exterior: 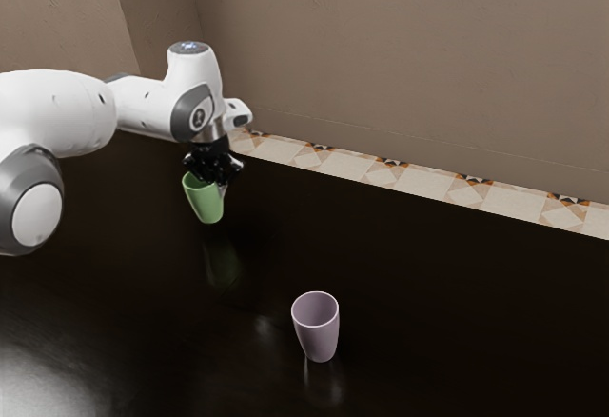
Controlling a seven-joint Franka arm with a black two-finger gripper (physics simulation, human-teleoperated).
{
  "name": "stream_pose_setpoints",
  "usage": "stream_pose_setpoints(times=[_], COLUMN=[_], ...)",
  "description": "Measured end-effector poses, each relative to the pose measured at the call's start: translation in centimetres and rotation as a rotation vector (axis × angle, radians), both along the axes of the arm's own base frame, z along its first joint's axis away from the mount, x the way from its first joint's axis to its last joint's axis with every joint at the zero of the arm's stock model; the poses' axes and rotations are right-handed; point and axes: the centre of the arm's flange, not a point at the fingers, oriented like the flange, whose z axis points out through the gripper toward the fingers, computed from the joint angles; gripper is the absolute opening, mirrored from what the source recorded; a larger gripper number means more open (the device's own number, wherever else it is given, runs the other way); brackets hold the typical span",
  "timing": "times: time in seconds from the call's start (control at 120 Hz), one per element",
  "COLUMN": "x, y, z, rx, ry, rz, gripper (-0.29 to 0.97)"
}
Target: Place the left cup onto the right cup
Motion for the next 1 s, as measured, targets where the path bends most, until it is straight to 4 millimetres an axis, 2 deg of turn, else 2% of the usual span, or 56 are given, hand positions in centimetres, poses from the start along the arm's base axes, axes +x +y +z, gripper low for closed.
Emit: stream_pose_setpoints(times=[0.075, 0.2, 0.292, 0.4, 0.508, 0.7, 1.0], x=[-0.9, -3.8, -6.6, -8.9, -11.4, -15.9, -17.9], y=[-2.4, -8.5, -14.3, -20.1, -24.5, -28.2, -33.4], z=[3.9, 9.9, 12.9, 14.5, 14.7, 13.8, 11.9], rx=[-0.015, -0.024, -0.006, 0.025, 0.038, 0.047, -0.018], ry=[-0.017, -0.026, -0.034, -0.043, -0.039, -0.022, -0.025], rz=[-0.019, -0.093, -0.166, -0.223, -0.236, -0.162, -0.015], gripper=[-0.08, -0.08, -0.08, -0.08, -0.09, -0.10, -0.10])
